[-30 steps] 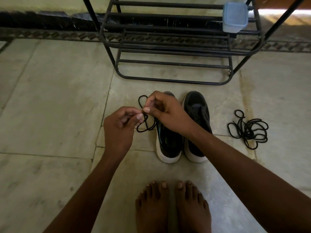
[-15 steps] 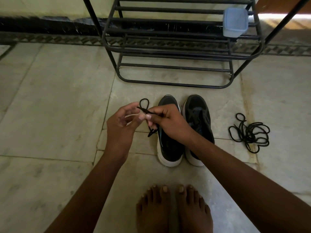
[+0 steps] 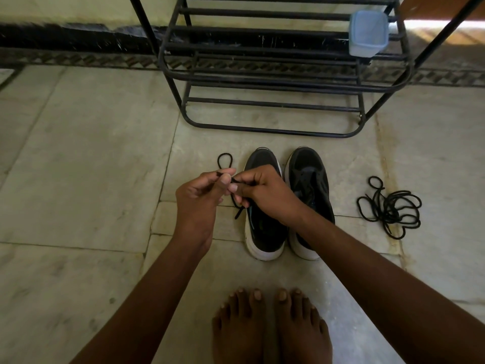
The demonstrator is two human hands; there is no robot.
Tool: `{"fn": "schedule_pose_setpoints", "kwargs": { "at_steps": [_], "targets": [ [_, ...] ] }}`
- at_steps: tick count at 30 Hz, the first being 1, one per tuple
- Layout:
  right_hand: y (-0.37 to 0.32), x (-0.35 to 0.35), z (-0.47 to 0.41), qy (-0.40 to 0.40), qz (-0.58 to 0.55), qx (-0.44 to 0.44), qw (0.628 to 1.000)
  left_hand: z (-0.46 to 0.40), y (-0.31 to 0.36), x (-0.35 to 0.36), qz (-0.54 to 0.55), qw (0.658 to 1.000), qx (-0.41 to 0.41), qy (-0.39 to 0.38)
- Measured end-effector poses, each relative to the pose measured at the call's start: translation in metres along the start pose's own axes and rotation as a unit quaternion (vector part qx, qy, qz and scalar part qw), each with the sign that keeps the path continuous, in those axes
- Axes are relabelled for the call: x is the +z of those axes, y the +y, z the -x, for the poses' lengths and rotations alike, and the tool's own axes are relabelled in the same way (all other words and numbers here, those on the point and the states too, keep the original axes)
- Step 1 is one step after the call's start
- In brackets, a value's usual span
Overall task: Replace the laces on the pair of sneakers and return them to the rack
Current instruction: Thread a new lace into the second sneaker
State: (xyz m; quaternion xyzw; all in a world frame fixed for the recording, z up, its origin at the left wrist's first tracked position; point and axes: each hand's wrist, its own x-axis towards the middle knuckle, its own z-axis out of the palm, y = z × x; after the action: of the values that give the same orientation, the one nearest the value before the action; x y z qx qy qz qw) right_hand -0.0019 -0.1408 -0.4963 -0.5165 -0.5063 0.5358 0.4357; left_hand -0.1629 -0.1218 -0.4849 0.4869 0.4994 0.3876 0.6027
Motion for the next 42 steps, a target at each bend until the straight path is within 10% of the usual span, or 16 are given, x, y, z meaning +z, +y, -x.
{"fn": "schedule_pose_setpoints", "kwargs": {
  "at_steps": [12, 16, 20, 29, 32, 36, 42],
  "targets": [
    [0.008, 0.028, 0.011, -0.152, 0.232, 0.008, 0.961, -0.024, 0.024, -0.019, 0.226, 0.974, -0.023, 0.006],
    [-0.008, 0.026, 0.012, -0.244, 0.318, 0.002, 0.916, -0.042, 0.032, -0.043, 0.091, 0.995, 0.015, -0.044],
    [-0.035, -0.003, -0.004, -0.171, 0.346, -0.041, 0.922, -0.032, 0.026, -0.049, -0.181, 0.970, 0.047, -0.152],
    [-0.052, -0.028, -0.025, -0.020, 0.414, -0.138, 0.899, -0.017, 0.023, -0.033, -0.221, 0.946, 0.043, -0.233],
    [-0.043, -0.016, -0.011, 0.081, 0.372, -0.119, 0.917, -0.021, 0.022, -0.029, -0.284, 0.941, 0.115, -0.141],
    [-0.024, 0.030, 0.020, 0.050, 0.340, -0.048, 0.938, -0.018, 0.018, -0.020, -0.030, 0.999, 0.009, -0.013],
    [-0.017, 0.038, 0.026, -0.098, 0.342, -0.001, 0.935, -0.018, 0.036, -0.024, 0.287, 0.951, -0.094, -0.075]
  ]
}}
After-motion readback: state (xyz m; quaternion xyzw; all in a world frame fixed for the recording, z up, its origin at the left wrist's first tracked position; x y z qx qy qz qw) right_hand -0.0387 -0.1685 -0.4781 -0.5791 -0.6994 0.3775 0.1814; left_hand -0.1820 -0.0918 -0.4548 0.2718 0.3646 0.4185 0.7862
